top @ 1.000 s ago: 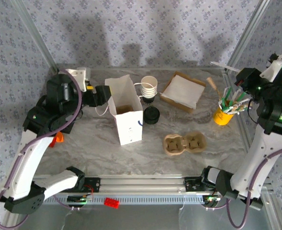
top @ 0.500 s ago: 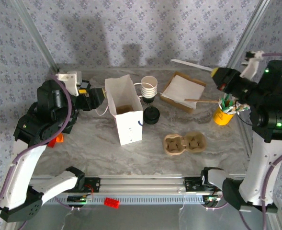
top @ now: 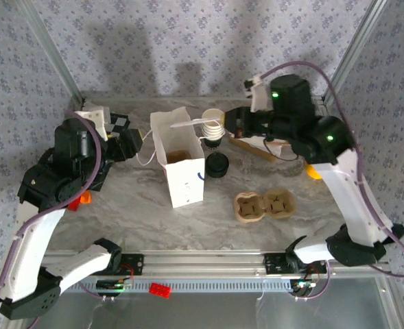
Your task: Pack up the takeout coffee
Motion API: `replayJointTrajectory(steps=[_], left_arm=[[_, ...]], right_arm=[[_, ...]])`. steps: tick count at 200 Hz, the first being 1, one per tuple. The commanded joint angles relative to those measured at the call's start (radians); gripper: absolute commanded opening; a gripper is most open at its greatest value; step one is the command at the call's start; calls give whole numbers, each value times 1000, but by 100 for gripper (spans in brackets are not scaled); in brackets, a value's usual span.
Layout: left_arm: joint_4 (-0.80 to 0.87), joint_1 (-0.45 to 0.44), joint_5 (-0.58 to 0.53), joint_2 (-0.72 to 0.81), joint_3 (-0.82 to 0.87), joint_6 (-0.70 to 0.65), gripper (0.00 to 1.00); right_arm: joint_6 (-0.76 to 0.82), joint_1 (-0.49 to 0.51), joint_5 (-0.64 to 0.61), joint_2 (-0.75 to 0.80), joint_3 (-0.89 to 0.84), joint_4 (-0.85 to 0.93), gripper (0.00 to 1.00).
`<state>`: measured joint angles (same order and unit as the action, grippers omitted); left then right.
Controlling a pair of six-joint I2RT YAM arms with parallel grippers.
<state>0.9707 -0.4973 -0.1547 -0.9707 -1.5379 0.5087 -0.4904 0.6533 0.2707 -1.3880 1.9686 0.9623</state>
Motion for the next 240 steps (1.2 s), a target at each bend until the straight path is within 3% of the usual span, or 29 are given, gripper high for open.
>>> replayJointTrajectory(steps=[1,29,53,68,89,110,135,178,208,240], left_arm=[[25,5,-38,18,5,21,82],[17,5,-29,11,13,21,82],[-5,6,-9,0,23,29,82],[-13,6,7,-7,22,34,82],[-20,6,35,-14,8,37,82],[-18,5,62,-26,-11,28,81],[-16,6,70,-38,-24,9,82],[-41,7,108,-75,-40,-41,82],[-44,7,117,-114,-70,-84,82],[-82,7,124,-121,-55,-108,83]], right_arm=[[46,48,-128,-25,54,90,0],[69,85,-172,-95,92,120,0],[101,127,-225,-225,204,168,6],[132,146,-221,-320,295,210,24],[156,143,-227,-407,444,311,41],[159,124,-237,-382,452,316,54],[115,34,-253,-257,300,286,62],[160,-254,-240,-75,-129,179,71],[307,-367,-255,-132,-249,148,76],[485,-369,-254,-266,-301,86,81]])
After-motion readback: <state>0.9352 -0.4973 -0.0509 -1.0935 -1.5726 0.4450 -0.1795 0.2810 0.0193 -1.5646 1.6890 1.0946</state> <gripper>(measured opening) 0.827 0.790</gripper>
